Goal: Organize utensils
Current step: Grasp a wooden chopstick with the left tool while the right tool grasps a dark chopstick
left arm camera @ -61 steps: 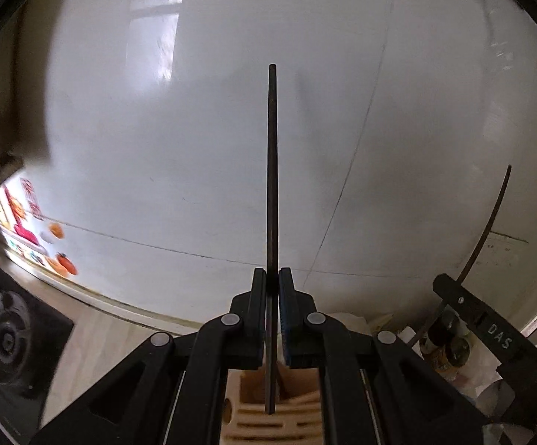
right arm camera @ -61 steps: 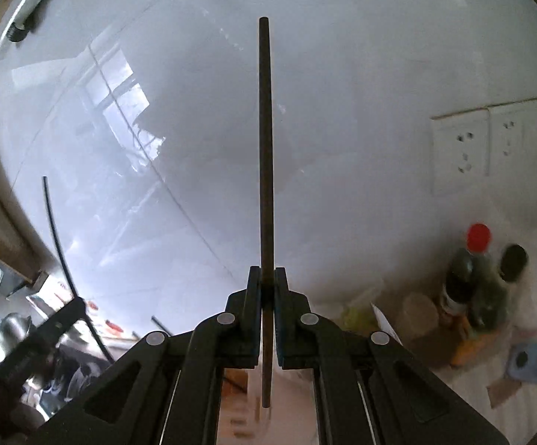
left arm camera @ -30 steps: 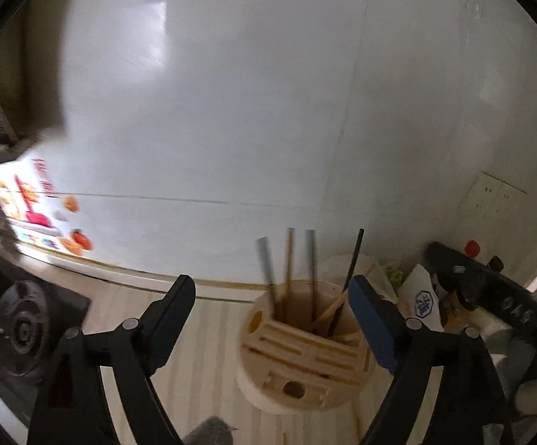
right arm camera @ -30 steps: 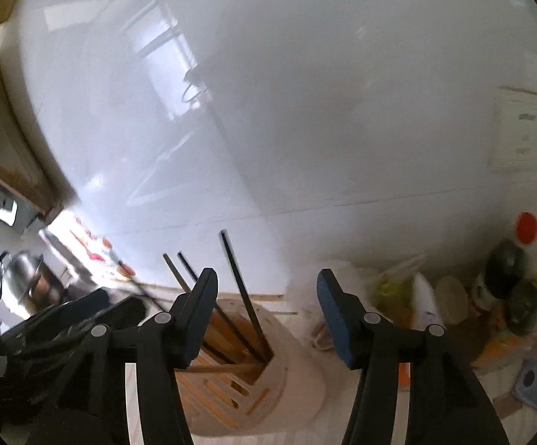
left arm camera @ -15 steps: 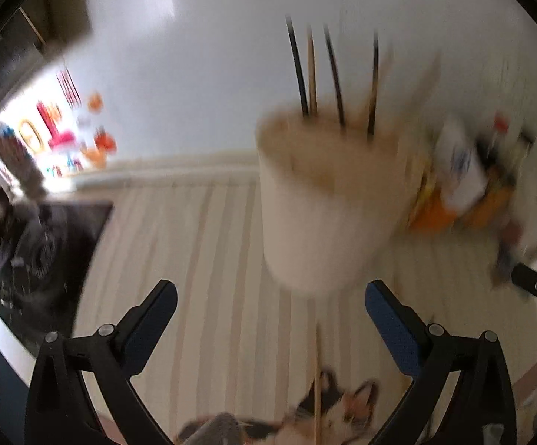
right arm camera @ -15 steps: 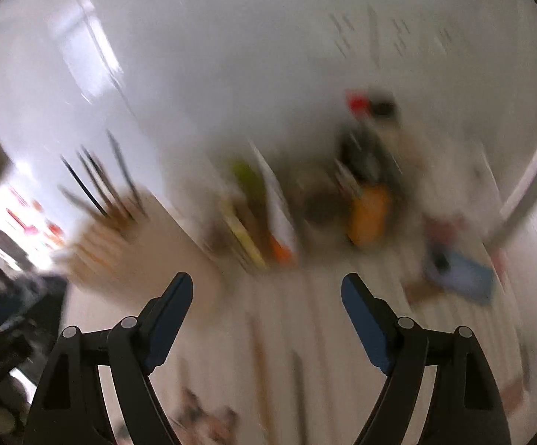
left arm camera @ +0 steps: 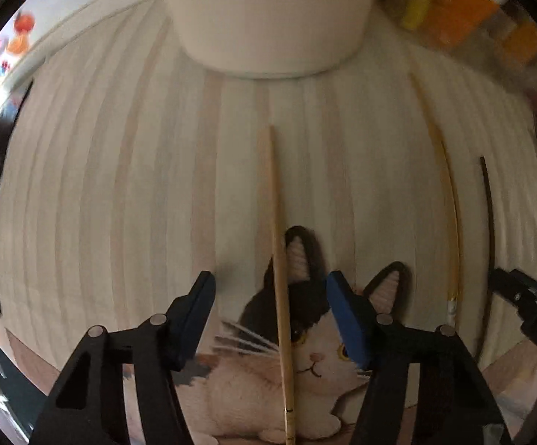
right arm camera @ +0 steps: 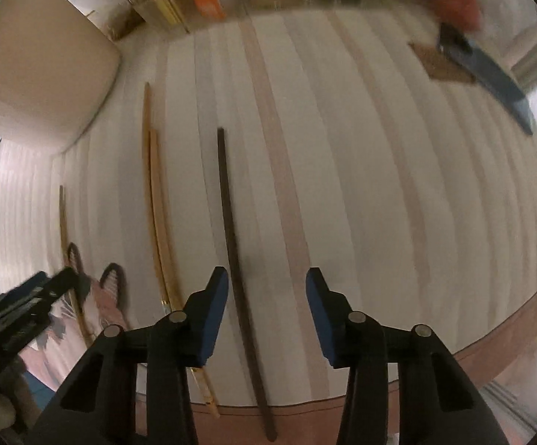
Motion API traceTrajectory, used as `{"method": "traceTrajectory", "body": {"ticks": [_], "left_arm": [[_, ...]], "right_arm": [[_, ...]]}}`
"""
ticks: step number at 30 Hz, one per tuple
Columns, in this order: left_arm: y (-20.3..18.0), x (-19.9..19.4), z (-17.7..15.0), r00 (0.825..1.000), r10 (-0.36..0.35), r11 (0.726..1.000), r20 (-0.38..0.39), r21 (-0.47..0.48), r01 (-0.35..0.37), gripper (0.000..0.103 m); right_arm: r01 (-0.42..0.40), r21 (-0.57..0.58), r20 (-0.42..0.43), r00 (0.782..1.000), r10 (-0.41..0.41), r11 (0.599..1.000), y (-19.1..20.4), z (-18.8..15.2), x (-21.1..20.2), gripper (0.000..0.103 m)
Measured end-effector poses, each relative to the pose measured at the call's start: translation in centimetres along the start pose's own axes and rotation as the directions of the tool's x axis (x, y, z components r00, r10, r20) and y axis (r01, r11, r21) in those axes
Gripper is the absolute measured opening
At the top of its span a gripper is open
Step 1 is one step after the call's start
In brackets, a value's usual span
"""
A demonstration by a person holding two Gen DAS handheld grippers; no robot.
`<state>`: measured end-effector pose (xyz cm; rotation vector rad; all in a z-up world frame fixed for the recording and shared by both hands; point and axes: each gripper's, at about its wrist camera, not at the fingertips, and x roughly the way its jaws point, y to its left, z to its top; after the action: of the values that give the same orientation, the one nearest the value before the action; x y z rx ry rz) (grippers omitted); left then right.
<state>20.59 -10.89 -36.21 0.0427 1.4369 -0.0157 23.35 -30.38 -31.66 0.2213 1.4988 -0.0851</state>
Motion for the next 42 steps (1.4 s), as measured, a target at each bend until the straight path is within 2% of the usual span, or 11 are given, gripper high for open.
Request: {"method": "traceTrajectory", "body": {"ticks": [1,4,5,6,7,10,16,26,35,39,42], "left_arm": [[-0.1,0.0,0.0,1.0,0.001,1.0,0.001,0.003,-0.001,0.058],[-0.6,-0.4,-0.1,0.999,-0.027,1.0,0.021,0.015,0.027,0.038],[-0.9,-0.6,-0.1,0.999,-0.018,0.999,0.035,0.041,0.017,0.022],[-1.1,-0.7,-0.2,0.999,0.003,0.998,0.04,0.065,-0.005,0.009],[-1.4,-0.8,-0.3,0.999,0.018,0.997,0.041,0.08,-0.021,0.007],[0.0,-0.8,-0.2,0.998,0.04,0.998,0.041,0.054,-0.042,0.006],[2.3,-1.1,0.2,0.999,0.024,0.999,0.034,-0.026,-0.023,0.006],[2.4,-1.2,0.3,0.999,0.028,0.999,0.036,-0.032,-0.027,0.006],[3.3,-0.8,0.1,0.999,0.031,0.998,0.04,-0.047,-0.029,0.005],[4.4,-0.8,0.1,0.999,-0.001,0.997,0.044,-0.074,0.005,0.005],[4.8,-1.0,-0.1,0.999,0.023,0.998,0.048,-0.065,-0.02,0.005]], "right_arm": [[0.013,-0.011,0.012,1.0,-0.013,1.0,0.1,-0.1,0.0,0.043],[0.027,-0.041,0.019,0.999,-0.026,0.999,0.5,-0.4,0.2,0.035],[0.023,-0.049,0.021,1.0,-0.022,0.999,0.6,-0.4,0.2,0.028],[0.019,-0.055,0.027,0.999,-0.017,0.998,0.7,-0.4,0.2,0.015],[0.019,-0.057,0.031,0.999,-0.017,0.998,0.9,-0.5,0.2,0.008],[0.073,-0.066,0.041,0.997,-0.07,0.995,0.9,0.0,0.5,0.005],[0.055,-0.089,-0.004,0.998,-0.055,0.995,-0.5,0.9,0.6,0.006],[0.06,-0.071,0.014,0.998,-0.059,0.996,-2.0,0.7,0.6,0.005],[0.114,-0.102,0.04,0.993,-0.111,0.988,2.6,0.0,0.8,0.006],[0.09,-0.092,0.072,0.994,-0.083,0.992,2.4,-0.8,0.5,0.006],[0.039,-0.088,0.089,0.996,-0.031,0.995,1.6,-1.4,0.3,0.006]]}}
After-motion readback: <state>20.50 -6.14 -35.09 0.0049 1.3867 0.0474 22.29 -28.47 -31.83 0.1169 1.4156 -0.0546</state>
